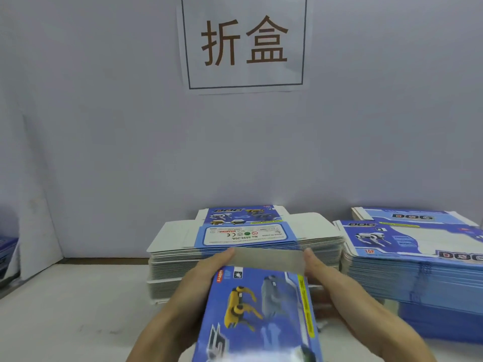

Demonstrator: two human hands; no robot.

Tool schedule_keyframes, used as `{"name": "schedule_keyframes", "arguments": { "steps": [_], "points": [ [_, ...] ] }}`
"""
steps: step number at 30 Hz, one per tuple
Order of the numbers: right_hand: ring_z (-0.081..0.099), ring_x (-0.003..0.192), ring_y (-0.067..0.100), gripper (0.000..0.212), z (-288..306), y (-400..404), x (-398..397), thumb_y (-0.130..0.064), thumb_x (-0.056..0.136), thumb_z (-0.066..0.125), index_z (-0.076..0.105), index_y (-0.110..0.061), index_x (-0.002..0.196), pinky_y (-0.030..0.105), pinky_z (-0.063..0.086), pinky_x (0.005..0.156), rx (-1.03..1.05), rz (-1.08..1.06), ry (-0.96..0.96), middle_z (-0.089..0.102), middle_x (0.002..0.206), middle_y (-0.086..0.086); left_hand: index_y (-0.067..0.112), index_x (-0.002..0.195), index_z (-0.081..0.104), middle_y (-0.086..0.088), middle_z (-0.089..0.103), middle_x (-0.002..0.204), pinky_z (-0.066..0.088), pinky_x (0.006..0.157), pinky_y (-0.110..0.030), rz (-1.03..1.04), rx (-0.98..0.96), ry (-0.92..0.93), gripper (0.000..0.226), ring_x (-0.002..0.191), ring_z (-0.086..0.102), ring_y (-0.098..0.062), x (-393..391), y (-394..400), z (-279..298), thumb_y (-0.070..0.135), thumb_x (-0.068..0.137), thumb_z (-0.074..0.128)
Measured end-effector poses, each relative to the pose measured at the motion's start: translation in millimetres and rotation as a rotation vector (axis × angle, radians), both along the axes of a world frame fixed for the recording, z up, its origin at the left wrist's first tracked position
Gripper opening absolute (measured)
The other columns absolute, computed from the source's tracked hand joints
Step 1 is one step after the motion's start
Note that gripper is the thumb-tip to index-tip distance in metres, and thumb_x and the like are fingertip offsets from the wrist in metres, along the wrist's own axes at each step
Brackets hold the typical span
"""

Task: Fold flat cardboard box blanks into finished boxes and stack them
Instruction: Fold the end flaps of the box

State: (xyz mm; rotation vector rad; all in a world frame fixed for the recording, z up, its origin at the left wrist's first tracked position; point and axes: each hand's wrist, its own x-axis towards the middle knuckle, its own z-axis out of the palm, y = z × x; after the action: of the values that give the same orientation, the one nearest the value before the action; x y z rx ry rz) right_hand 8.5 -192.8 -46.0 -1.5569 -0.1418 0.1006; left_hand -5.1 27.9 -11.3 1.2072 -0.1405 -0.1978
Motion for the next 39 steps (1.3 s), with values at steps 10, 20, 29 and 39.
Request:
{"name": "schedule_keyframes", "arguments": {
  "steps": [10, 20, 29, 39],
  "points": [
    [0.073, 0.086, 0.011, 0.018, 17.3, 22.8, -10.3, -0.023, 0.097, 0.061, 0.078, -0.022, 0.095, 0.024, 0.056, 0.068, -0.011, -0.208, -0.344, 0.078, 0.094, -0.006, 0.009, 0.097, 0.074, -0.010, 0.078, 0.086, 0.059, 0.055, -0.025, -0.044, 0.171, -0.066, 0.021, 0.070, 0.076, -0.019, 21.0, 15.4, -7.3, 0.009, 0.085, 0.058],
    [0.076, 0.086, 0.028, 0.020, 20.2, 23.4, -7.5, -0.005, 0.090, 0.067, 0.074, -0.006, 0.109, 0.029, 0.059, 0.066, 0.188, -0.140, -0.290, 0.077, 0.098, 0.015, 0.019, 0.097, 0.073, 0.000, 0.078, 0.086, 0.057, 0.051, -0.024, 0.001, 0.163, -0.300, 0.028, 0.068, 0.075, -0.017, 14.9, 3.8, -1.2, 0.015, 0.070, 0.068],
    [0.073, 0.072, 0.021, 0.017, 13.9, 29.9, -4.4, 0.003, 0.085, 0.069, 0.077, -0.009, 0.092, 0.025, 0.058, 0.062, 0.212, -0.174, -0.326, 0.078, 0.084, 0.011, 0.012, 0.102, 0.063, 0.014, 0.074, 0.078, 0.053, 0.051, -0.016, 0.038, 0.277, -0.456, 0.020, 0.065, 0.071, -0.006, 19.5, 8.8, -14.4, -0.002, 0.089, 0.060],
    [0.066, 0.095, 0.028, 0.031, 38.8, 18.1, -2.5, -0.014, 0.108, 0.038, 0.057, -0.016, 0.132, 0.043, 0.050, 0.088, -0.104, 0.007, -0.211, 0.056, 0.139, 0.022, 0.013, 0.098, 0.069, 0.009, 0.075, 0.071, 0.051, 0.049, -0.017, 0.330, 0.174, -0.520, 0.020, 0.057, 0.066, -0.003, 10.4, 13.3, -4.6, -0.004, 0.091, 0.062]
  ]
}}
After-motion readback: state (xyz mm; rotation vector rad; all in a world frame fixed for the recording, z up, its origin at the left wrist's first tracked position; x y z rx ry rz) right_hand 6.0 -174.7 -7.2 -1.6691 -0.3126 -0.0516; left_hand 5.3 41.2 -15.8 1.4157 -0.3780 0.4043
